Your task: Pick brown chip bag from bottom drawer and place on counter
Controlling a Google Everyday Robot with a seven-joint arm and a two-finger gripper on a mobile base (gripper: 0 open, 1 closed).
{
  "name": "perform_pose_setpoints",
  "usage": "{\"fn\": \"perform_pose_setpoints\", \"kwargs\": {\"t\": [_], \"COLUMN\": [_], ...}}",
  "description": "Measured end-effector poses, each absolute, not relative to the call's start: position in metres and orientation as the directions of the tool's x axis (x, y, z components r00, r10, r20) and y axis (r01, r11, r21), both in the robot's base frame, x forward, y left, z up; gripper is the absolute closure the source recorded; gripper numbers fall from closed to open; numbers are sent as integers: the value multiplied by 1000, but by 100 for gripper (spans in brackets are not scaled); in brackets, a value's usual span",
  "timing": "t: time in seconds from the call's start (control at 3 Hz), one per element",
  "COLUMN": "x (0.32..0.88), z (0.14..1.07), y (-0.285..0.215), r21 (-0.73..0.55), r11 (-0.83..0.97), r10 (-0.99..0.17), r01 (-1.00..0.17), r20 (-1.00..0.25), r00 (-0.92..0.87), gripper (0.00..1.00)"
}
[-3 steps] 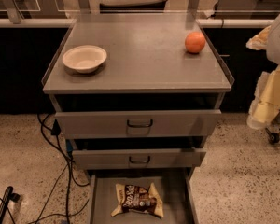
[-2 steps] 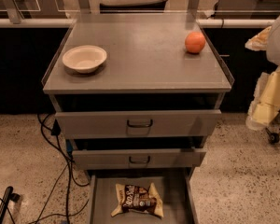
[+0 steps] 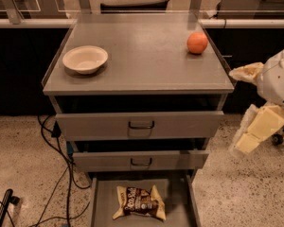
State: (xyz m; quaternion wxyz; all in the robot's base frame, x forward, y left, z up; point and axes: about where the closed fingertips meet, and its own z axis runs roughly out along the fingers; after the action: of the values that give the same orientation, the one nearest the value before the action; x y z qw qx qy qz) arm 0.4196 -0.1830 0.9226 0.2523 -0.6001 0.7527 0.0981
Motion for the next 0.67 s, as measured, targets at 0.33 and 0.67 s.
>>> {"fn": "perform_pose_setpoints", "kwargs": {"t": [0.33, 0.67], "x": [407, 401], "z": [874, 842], "y": [-173, -169], "r21": [-69, -14], "r11": [252, 243], "r10": [-800, -785], "r01": [-965, -970], "r20": [-576, -591], "r00": [-167, -188], "gripper": [0, 0]}}
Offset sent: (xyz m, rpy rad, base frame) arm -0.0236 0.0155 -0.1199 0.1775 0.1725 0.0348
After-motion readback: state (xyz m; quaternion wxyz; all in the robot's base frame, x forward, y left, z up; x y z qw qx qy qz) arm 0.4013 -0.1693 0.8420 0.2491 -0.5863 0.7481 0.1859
